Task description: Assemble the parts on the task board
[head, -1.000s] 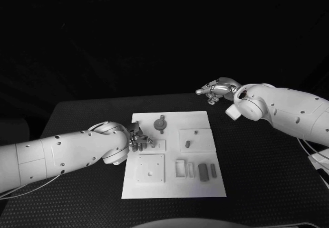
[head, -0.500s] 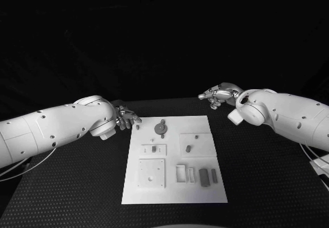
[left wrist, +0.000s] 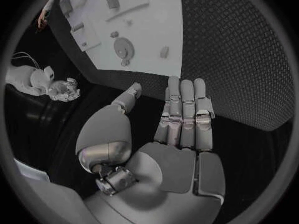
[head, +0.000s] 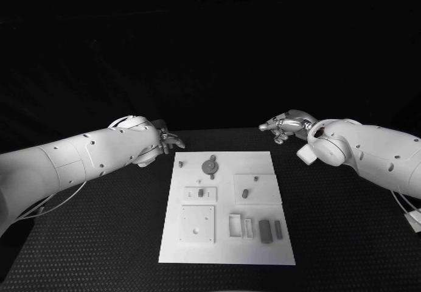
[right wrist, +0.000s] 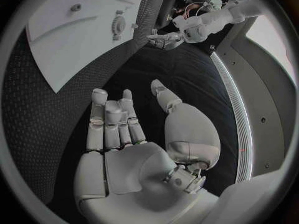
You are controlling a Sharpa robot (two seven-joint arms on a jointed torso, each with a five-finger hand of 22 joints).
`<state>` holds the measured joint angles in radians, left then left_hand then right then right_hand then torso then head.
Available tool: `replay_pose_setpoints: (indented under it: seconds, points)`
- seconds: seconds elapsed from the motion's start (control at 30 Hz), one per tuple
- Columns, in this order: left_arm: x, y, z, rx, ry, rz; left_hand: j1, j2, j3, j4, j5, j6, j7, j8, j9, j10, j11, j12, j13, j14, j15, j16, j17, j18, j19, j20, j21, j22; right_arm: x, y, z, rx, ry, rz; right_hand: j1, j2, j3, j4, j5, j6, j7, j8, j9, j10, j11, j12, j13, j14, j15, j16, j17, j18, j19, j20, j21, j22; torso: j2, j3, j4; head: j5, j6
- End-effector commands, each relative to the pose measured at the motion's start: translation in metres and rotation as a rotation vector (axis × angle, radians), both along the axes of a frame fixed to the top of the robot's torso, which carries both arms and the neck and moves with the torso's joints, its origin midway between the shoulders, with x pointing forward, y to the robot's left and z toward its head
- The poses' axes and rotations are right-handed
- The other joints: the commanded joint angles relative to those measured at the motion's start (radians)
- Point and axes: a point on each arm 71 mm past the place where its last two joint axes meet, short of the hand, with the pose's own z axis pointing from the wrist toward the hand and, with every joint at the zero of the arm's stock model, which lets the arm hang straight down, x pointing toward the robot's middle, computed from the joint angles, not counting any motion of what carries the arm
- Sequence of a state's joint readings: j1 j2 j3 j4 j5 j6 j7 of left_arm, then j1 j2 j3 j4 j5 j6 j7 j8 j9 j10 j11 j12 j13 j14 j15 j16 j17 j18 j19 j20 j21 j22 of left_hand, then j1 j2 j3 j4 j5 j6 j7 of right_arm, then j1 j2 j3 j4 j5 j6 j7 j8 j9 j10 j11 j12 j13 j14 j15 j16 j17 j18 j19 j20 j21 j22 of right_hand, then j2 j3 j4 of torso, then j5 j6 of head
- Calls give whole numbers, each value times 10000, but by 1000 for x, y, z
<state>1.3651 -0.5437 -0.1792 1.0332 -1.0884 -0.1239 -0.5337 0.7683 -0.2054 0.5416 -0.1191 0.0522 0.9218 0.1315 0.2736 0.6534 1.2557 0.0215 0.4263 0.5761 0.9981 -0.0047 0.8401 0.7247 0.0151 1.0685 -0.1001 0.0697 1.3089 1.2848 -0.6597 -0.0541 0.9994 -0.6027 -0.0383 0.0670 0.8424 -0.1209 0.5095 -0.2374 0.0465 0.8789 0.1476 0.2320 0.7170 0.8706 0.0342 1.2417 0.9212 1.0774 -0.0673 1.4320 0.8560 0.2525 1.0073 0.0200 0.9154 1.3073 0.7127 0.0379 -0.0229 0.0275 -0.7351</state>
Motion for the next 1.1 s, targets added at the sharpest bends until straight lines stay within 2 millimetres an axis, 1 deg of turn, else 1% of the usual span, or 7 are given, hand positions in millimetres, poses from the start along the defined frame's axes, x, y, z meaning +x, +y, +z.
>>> replay_pose_setpoints:
  seconds: [0.03, 0.13, 0.3, 0.47, 0.6, 0.7, 1.1]
  points:
    - [4, -2, -2, 469, -69, -484, -47, -38, -121, -18, -32, -148, 23, -75, -39, -94, 20, 70, 21, -87, 21, 69, -19, -27, -81, -5, -23, -3, 0, 0, 1, 77, -166, 42, -37, 48, -12, -60, 37, -124, 28, -54, -34, -3, 57, 10, -12, 18, 2, -48, -15, 92, 57, -13, -66, 40, 22, -4, -13, 17, 23]
    - [6, -5, -6, 515, 63, -543, -43, -30, -163, -31, -31, -173, 31, -85, -53, -104, 26, 79, 27, -98, 20, 86, -28, -22, -86, -6, -21, -2, 1, 0, 2, 80, -267, -45, -55, 37, 2, -64, 37, -158, 50, -95, -63, -49, 82, -68, -77, 6, 26, -50, -19, 93, 51, -13, -78, 44, 21, 1, -14, 15, 12]
    - [6, -12, -19, 498, 420, -750, 41, 163, -258, -114, -30, -172, 29, -75, -80, -116, 25, 118, 48, -112, 15, 148, -49, -13, -86, -6, -10, 8, 2, 1, 2, 207, -375, -147, -88, 18, 36, -79, 36, -206, 85, -161, -110, -96, 116, -253, -260, -82, 63, -111, -51, 93, -31, 12, -143, 43, 31, 15, -23, 25, -13]
    - [6, -11, -27, 550, 556, -686, 147, 454, -437, -301, -25, -87, 4, -45, -127, -139, 4, 162, 68, -145, 15, 225, -94, -16, -102, -3, -7, 20, 3, 2, 3, 321, -444, -214, -193, 44, 209, -129, 40, -429, 240, -312, -183, -462, 262, -1230, -1139, -826, 242, -1280, -711, -11, -937, 374, -966, -254, 49, 11, -31, 41, -63]
    - [7, -6, -29, 632, 616, -564, 195, 608, -548, -424, -22, 17, -19, -8, -159, -158, -14, 184, 71, -169, 14, 270, -136, -17, -108, -4, -7, 26, 4, 2, 3, 328, -441, -221, -217, 14, 203, -178, 46, -457, 274, -308, -173, -386, 309, -1638, -1692, -889, 283, -1742, -1006, -14, -1121, 558, -1301, -426, 55, 15, -30, 23, -94]
    - [7, -4, -30, 647, 634, -520, 185, 644, -601, -456, -22, 58, -28, 5, -176, -161, -21, 196, 72, -174, 13, 292, -156, -18, -105, -5, -6, 27, 4, 2, 3, 326, -450, -243, -207, 20, 194, -193, 35, -470, 272, -309, -173, -356, 320, -1688, -1814, -867, 287, -1806, -1049, 5, -1120, 597, -1351, -454, 78, 20, -36, 15, -104]
    - [5, -10, -42, 609, 1030, -863, 28, 765, -731, -401, -22, 332, -121, 130, -220, -118, -100, 272, 81, -149, -17, 416, -246, -4, -52, -31, 2, 21, 4, 5, 3, 365, -420, -202, -198, 26, 173, -212, 35, -479, 276, -307, -172, -333, 324, -1734, -1981, -855, 294, -1891, -1101, 38, -1124, 656, -1422, -486, 50, -1, -29, -21, -209]
